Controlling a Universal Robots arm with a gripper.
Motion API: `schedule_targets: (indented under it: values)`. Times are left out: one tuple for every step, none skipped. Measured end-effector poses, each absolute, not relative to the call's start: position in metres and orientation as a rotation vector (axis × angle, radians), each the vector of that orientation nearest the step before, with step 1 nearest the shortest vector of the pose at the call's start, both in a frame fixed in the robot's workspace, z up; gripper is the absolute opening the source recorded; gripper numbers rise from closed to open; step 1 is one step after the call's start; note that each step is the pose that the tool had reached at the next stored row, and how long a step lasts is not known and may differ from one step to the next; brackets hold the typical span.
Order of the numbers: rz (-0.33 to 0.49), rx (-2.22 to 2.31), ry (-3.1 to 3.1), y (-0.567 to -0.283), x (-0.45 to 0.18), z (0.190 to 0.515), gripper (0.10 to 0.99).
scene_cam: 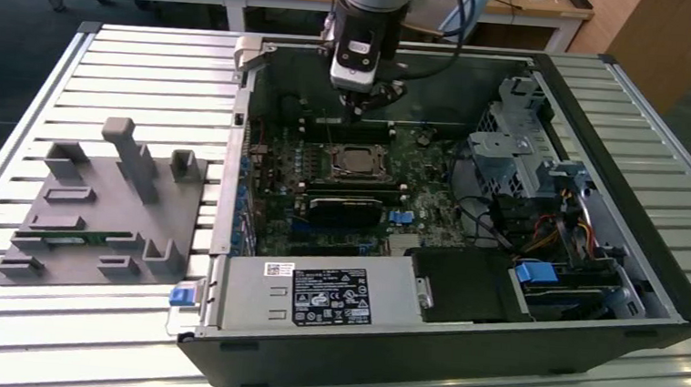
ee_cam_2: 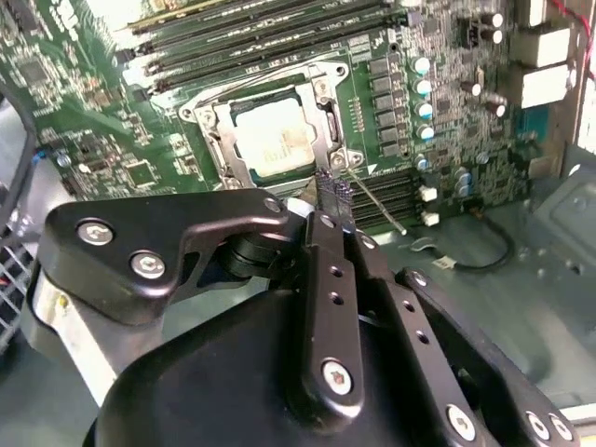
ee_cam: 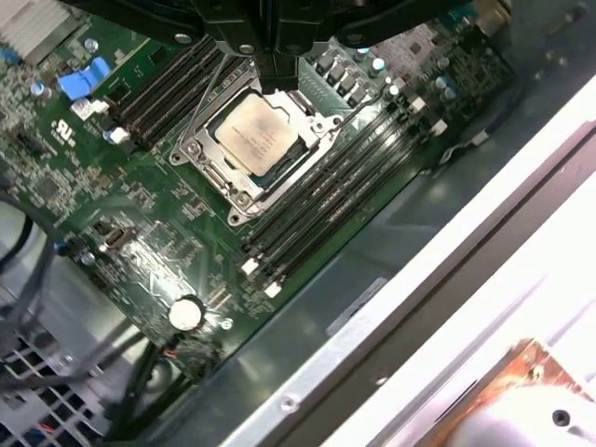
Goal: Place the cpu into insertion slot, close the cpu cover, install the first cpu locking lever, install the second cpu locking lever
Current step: 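Install the first cpu locking lever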
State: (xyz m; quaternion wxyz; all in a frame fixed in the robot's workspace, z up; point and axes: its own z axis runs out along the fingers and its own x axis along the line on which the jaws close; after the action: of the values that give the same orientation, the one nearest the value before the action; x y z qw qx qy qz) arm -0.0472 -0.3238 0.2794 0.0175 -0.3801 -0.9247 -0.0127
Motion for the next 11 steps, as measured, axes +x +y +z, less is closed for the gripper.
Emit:
schedule_targets:
  values:
    - [-0.039, -1.154, -2.884, -0.3238, -0.0472, 0.2791, 0.102]
    - [-0.038, -1.126, -2.894, -0.3238, -0.0472, 0.2788, 0.102]
    - [-0.038, -1.102, -2.904, -0.3238, -0.0472, 0.2786, 0.102]
    - [-0.037, -1.074, -2.914, -0.3238, -0.0472, 0.2785, 0.102]
    - [-0.036, -1.049, -2.923, -0.3238, -0.0472, 0.2785, 0.102]
    - [-0.036, -1.027, -2.930, -0.3238, -0.0472, 0.2785, 0.102]
    - [-0.036, -1.007, -2.937, -0.3238, -0.0472, 0.2784, 0.102]
    - [-0.036, -0.989, -2.943, -0.3238, -0.0472, 0.2784, 0.102]
    - [-0.035, -0.971, -2.949, -0.3238, -0.0472, 0.2783, 0.102]
    - [-0.035, -0.951, -2.955, -0.3238, -0.0472, 0.2783, 0.102]
    - [-0.035, -0.931, -2.962, -0.3238, -0.0472, 0.2783, 0.102]
